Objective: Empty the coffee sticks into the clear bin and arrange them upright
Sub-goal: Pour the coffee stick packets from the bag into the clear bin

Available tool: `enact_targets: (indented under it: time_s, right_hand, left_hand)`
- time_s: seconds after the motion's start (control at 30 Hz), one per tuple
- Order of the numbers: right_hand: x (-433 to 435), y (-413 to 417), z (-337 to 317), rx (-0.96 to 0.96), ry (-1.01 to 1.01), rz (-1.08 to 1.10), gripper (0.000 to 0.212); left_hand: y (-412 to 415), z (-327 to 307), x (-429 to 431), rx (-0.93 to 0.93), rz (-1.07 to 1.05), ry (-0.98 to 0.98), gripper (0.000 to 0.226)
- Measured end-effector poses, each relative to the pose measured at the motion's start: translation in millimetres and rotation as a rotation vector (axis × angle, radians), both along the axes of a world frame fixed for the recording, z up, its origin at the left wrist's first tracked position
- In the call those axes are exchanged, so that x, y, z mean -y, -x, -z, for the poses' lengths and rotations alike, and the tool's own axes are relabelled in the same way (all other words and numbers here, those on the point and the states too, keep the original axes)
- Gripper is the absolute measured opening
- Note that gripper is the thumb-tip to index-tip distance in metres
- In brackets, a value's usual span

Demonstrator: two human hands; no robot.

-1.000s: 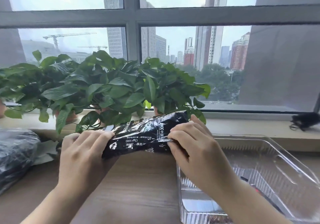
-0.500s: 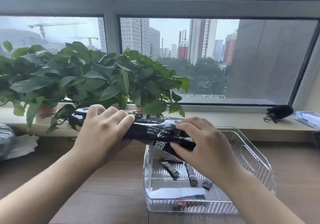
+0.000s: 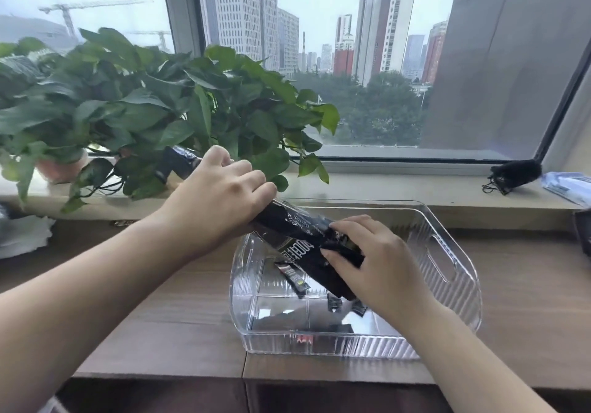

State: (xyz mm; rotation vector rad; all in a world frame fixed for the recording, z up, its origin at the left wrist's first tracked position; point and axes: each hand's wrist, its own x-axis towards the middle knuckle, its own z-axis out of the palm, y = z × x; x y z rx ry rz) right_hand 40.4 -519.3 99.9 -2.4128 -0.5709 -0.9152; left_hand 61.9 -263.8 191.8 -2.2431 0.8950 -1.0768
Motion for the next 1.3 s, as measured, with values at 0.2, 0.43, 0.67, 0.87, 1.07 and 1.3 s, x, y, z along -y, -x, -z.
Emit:
enact_targets:
  time_s: [0.2, 0.43, 0.67, 0.87, 1.07, 1.3]
  right_hand:
    - [6.5, -6.6, 11.9, 0.055, 0.021, 0.007, 0.034]
    - [7.4, -11.3, 3.6, 0.132, 0.047, -0.039, 0.028]
    - [11.8, -19.6, -4.7, 0.001, -0.076, -0.114, 0.022]
    - [13.5, -22.6, -17.8, -0.182, -0.188, -0.19, 0.017]
    - [17.0, -18.4, -40.0, -0.414, -0.26, -0.258, 0.014]
    - [20.8, -10.8, -48.8, -0.416, -0.175, -0.206, 0.028]
  left_hand:
    - [-7.4, -2.4, 11.5, -0.074, 0.011, -0.026, 0.026]
    - [-14.9, -1.0, -1.4, -0.081, 0.026, 0.029, 0.028]
    - [-17.1, -10.6, -28.2, -0.137, 0.109, 0.183, 0.033]
    - [-13.0, -4.2, -38.7, -0.242, 0.2, 0.308, 0.03]
    - [-16.0, -4.2, -41.7, -0.253, 0.272, 0.416, 0.025]
    - [-19.8, -5.4, -41.5, -0.252, 0.3, 0.436, 0.023]
